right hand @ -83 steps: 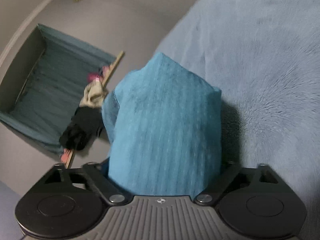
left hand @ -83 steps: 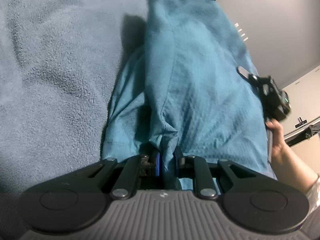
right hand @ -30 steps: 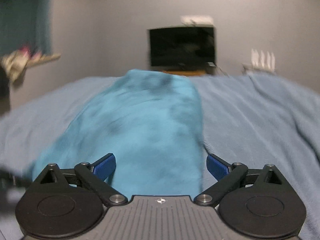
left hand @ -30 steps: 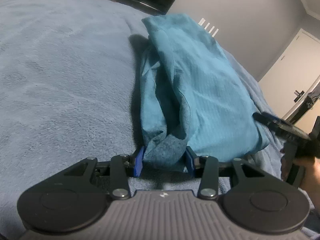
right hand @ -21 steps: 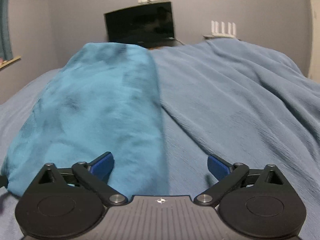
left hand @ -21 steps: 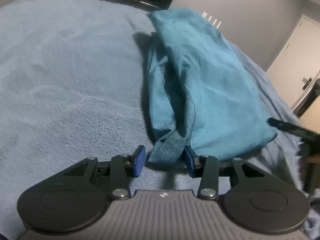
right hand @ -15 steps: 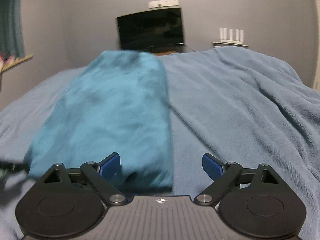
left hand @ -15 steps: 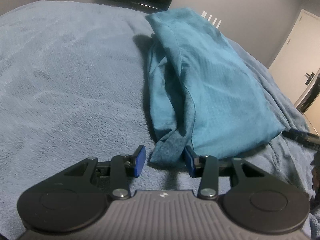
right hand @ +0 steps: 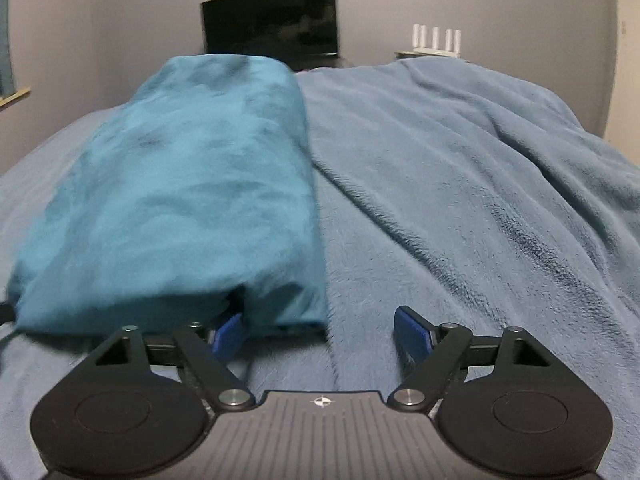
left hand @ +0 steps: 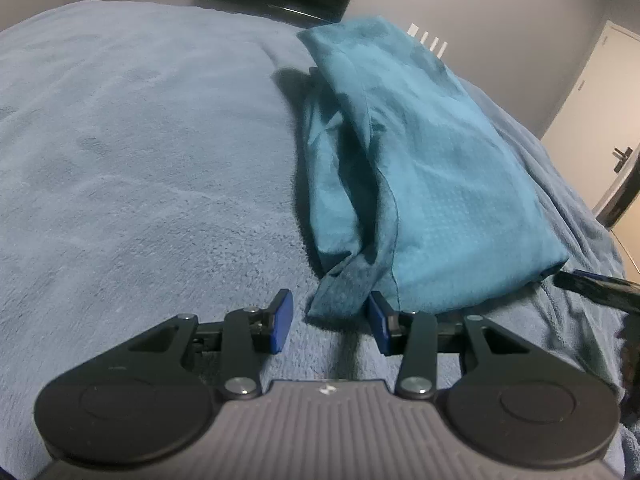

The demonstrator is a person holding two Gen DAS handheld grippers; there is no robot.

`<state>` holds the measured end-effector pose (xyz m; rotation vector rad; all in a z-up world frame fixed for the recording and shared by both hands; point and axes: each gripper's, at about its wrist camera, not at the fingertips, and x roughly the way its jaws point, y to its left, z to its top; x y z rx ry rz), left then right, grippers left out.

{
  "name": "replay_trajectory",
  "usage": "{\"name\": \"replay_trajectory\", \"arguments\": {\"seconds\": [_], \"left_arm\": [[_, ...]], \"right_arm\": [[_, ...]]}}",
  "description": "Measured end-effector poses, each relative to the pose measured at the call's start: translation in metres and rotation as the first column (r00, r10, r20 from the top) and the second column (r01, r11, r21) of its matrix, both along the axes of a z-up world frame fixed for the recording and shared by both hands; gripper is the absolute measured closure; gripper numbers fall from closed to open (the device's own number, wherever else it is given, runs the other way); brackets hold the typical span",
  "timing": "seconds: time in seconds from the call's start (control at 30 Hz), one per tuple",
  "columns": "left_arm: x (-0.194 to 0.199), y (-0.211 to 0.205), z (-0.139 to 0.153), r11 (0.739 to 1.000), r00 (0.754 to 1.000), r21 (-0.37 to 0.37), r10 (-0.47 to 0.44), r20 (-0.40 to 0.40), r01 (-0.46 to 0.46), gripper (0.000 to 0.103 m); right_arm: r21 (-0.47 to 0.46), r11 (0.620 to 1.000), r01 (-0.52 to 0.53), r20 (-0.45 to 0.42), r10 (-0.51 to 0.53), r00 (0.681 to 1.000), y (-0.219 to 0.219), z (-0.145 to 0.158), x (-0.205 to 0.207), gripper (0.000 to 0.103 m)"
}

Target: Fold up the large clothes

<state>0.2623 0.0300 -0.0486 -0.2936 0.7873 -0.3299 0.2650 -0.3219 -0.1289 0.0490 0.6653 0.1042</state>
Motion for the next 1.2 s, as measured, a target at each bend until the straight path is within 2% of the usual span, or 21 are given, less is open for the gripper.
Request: {"name": "replay_trajectory", "arguments": {"seconds": [0.07,0.1,0.13,0.2,0.27,0.3,0.4,0.53,0.63,0.7,0.8,0.9,0.97,1.07,1.2], "left_arm": [[-0.009,-0.004,0.009,0.998,1.000,0.051,0.024,0.019,-0.025,0.055],[-0.014,-0.006,0.013,0.996,0.999,0.077,0.039,0.034,-0.041,0.047],[-0.019,-0.009,0.018,0.994,0.997,0.097,0.055,0.048,-0.059,0.034],[-0.032,-0.015,0.028,0.987,0.992,0.106,0.111,0.061,-0.117,0.016],[-0.046,-0.024,0.036,0.982,0.984,0.091,0.156,0.089,-0.164,0.011],[-0.053,-0.030,0.039,0.977,0.980,0.107,0.172,0.098,-0.182,0.006],[-0.070,-0.062,0.042,0.949,0.973,0.227,0.197,0.120,-0.220,0.006],[-0.093,-0.102,0.042,0.887,0.970,0.393,0.201,0.138,-0.240,0.005],[-0.099,-0.109,0.044,0.861,0.962,0.430,0.226,0.152,-0.270,0.005],[-0.094,-0.106,0.040,0.871,0.964,0.415,0.230,0.134,-0.265,0.004],[-0.081,-0.102,0.028,0.880,0.967,0.403,0.241,0.079,-0.253,0.004],[-0.074,-0.105,0.021,0.873,0.968,0.421,0.239,0.073,-0.247,0.004],[-0.075,-0.109,0.021,0.879,0.974,0.421,0.211,0.080,-0.225,0.004],[-0.082,-0.114,0.028,0.884,0.974,0.412,0.180,0.134,-0.220,0.004],[-0.080,-0.114,0.026,0.887,0.976,0.409,0.182,0.119,-0.215,0.004]], "right_arm": [[-0.009,0.998,-0.062,-0.004,0.062,0.998,0.008,0.010,-0.026,0.011],[-0.015,0.996,-0.083,-0.007,0.083,0.997,0.014,0.013,-0.038,0.008],[-0.020,0.994,-0.104,-0.002,0.104,0.995,0.020,0.013,-0.050,0.005],[-0.042,0.987,-0.157,0.021,0.158,0.987,0.034,0.014,-0.067,0.000],[-0.106,0.975,-0.193,0.066,0.201,0.977,0.050,0.014,-0.076,0.000],[-0.126,0.973,-0.192,0.087,0.204,0.975,0.057,0.011,-0.078,0.000],[-0.146,0.973,-0.181,0.092,0.195,0.976,0.069,-0.001,-0.081,0.000],[-0.182,0.973,-0.143,0.046,0.154,0.987,0.073,-0.008,-0.089,0.000],[-0.113,0.990,-0.089,0.073,0.097,0.993,0.060,0.002,-0.097,0.000],[-0.085,0.995,-0.045,0.080,0.052,0.995,0.051,0.002,-0.094,0.000],[-0.088,0.996,0.032,0.040,-0.028,0.999,0.043,-0.010,-0.083,0.000],[-0.085,0.993,0.088,0.028,-0.086,0.996,0.037,-0.022,-0.071,0.000],[-0.069,0.993,0.094,0.023,-0.092,0.995,0.035,-0.026,-0.069,0.000],[-0.067,0.995,0.078,0.059,-0.074,0.996,0.036,-0.024,-0.075,0.000],[-0.089,0.996,0.031,0.100,-0.022,0.995,0.044,-0.020,-0.083,0.000]]}}
